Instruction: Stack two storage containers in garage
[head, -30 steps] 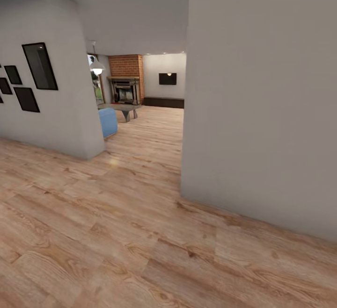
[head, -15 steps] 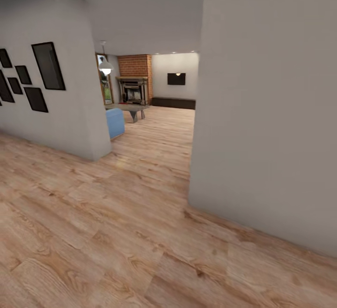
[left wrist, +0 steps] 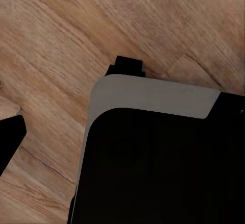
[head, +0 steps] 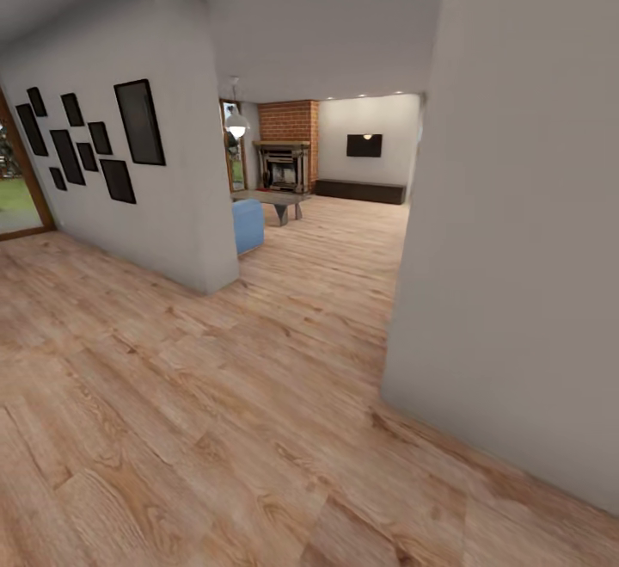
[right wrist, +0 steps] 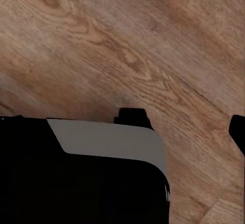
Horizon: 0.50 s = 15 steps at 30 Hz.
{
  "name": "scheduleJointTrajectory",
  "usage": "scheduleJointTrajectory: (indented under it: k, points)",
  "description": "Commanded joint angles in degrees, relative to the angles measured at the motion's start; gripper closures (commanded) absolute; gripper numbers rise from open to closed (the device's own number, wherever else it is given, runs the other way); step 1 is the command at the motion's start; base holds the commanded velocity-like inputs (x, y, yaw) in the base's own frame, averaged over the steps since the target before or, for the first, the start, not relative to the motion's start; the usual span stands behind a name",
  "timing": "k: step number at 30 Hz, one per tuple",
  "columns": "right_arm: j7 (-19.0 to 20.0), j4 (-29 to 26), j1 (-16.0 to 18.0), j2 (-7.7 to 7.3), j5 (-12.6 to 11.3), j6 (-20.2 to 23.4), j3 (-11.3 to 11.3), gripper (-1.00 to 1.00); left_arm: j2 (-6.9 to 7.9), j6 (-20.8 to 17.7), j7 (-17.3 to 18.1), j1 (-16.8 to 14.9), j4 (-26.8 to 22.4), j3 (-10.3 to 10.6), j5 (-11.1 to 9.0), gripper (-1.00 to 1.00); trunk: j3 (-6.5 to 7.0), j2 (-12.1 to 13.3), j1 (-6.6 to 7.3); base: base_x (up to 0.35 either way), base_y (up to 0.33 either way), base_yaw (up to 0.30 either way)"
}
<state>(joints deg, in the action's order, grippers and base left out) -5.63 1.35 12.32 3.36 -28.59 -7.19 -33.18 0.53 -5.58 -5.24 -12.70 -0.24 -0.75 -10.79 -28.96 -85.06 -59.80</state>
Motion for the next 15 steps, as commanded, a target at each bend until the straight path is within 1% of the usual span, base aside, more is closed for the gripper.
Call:
scheduleJointTrajectory:
  k: [1, 5, 7, 10, 15]
  points:
    - [-0.1, 0.1, 0.0, 0.05, -0.5, -0.3, -0.5, -1.00, -0.01, -0.2, -0.1, 0.0, 0.0, 0.0, -0.3, -1.00, -0.06, 0.0, -0.03, 0.322, 0.000, 0.269]
    - [-0.1, 0.1, 0.0, 0.03, -0.5, -0.3, -0.5, -1.00, -0.01, -0.2, -0.1, 0.0, 0.0, 0.0, -0.3, -1.00, -0.06, 0.0, -0.03, 0.322, 0.000, 0.269]
    - [-0.1, 0.1, 0.0, -0.02, -0.5, -0.3, -0.5, -1.00, -0.01, -0.2, -0.1, 0.0, 0.0, 0.0, -0.3, -1.00, -0.06, 0.0, -0.03, 0.322, 0.000, 0.179]
    - [-0.1, 0.1, 0.1, -0.09, -0.4, -0.3, -0.5, -1.00, -0.01, -0.2, -0.1, 0.0, 0.0, 0.0, -0.3, -1.00, -0.06, 0.0, -0.03, 0.322, 0.000, 0.064]
    - [0.0, 0.1, 0.1, -0.19, -0.5, -0.3, -0.5, -1.00, -0.01, -0.2, -0.1, 0.0, 0.0, 0.0, -0.3, -1.00, -0.06, 0.0, -0.03, 0.322, 0.000, 0.016]
